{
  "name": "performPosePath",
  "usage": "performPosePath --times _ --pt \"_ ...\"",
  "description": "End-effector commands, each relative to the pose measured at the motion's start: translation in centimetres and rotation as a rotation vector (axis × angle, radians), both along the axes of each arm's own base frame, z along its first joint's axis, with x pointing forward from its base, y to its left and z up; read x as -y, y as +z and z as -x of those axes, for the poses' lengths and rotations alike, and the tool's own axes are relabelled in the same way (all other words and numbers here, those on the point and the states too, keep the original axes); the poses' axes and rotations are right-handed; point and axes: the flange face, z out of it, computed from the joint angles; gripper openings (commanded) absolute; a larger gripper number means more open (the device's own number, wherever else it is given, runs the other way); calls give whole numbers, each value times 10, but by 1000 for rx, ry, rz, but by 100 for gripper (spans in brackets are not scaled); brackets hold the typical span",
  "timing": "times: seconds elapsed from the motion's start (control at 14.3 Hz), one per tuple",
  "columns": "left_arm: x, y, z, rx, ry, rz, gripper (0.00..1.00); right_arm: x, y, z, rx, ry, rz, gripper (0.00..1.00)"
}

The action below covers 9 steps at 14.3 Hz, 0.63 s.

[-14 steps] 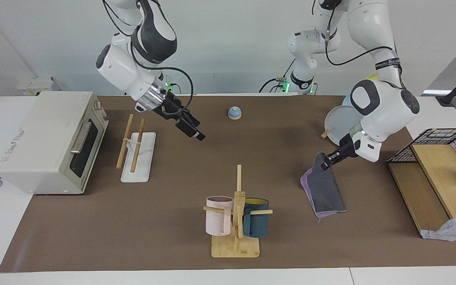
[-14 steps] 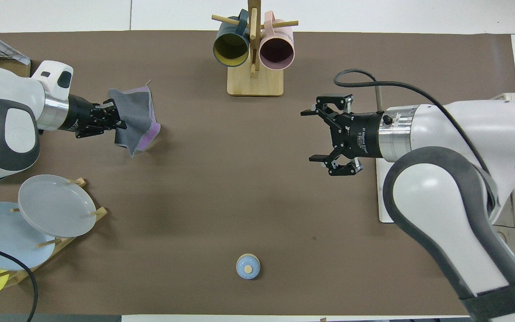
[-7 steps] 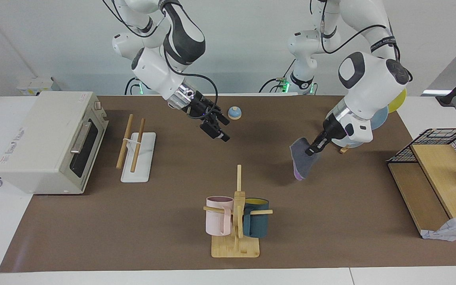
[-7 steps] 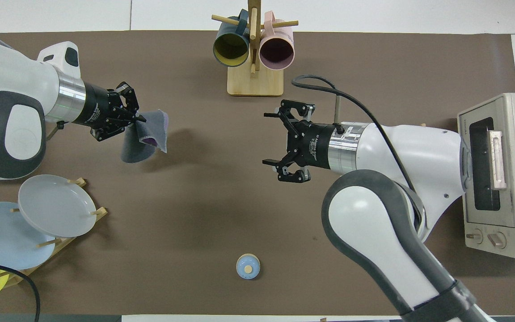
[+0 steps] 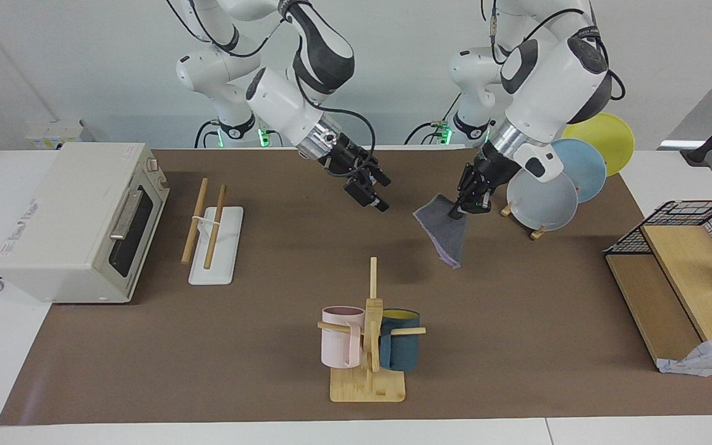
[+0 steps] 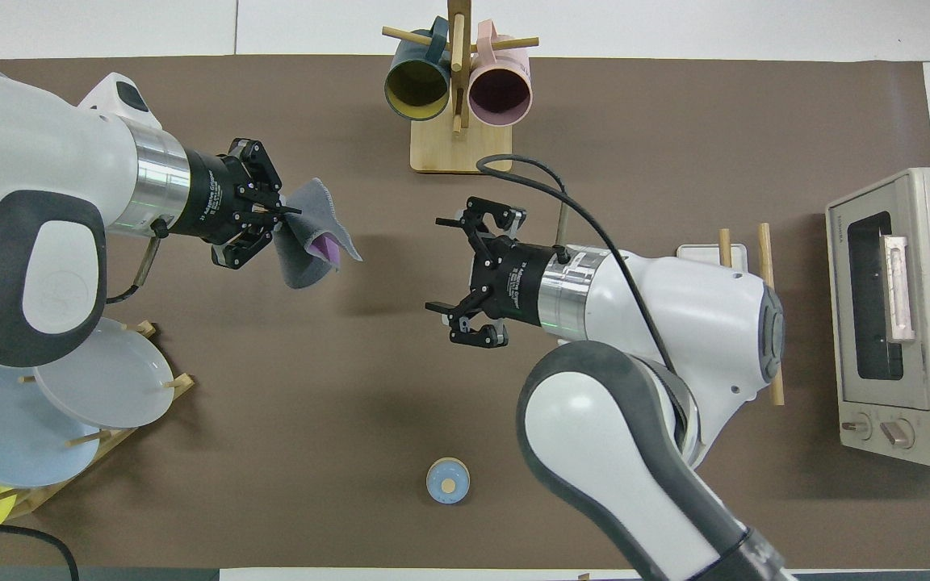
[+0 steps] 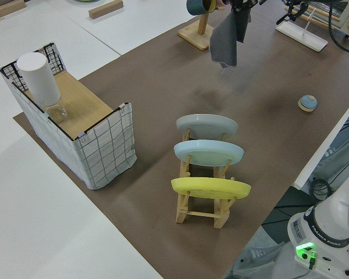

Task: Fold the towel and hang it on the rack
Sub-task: 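Lift the towel with the left gripper while the right gripper approaches it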

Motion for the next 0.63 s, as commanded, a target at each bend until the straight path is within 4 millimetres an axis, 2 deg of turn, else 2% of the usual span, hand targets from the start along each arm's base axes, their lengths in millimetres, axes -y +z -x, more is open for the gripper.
performPosePath --times 0.0,0.35,0.49,0.56 --pt "13 1 6 -23 122 12 0 -11 6 0 4 -12 -25 100" --pt "16 0 10 -51 190 22 0 -19 12 -2 12 -2 -34 100" --pt "19 -5 14 -70 213 19 0 -38 15 -26 23 14 -48 100" --pt "23 -4 18 -70 207 16 0 -34 14 -31 17 9 -48 100"
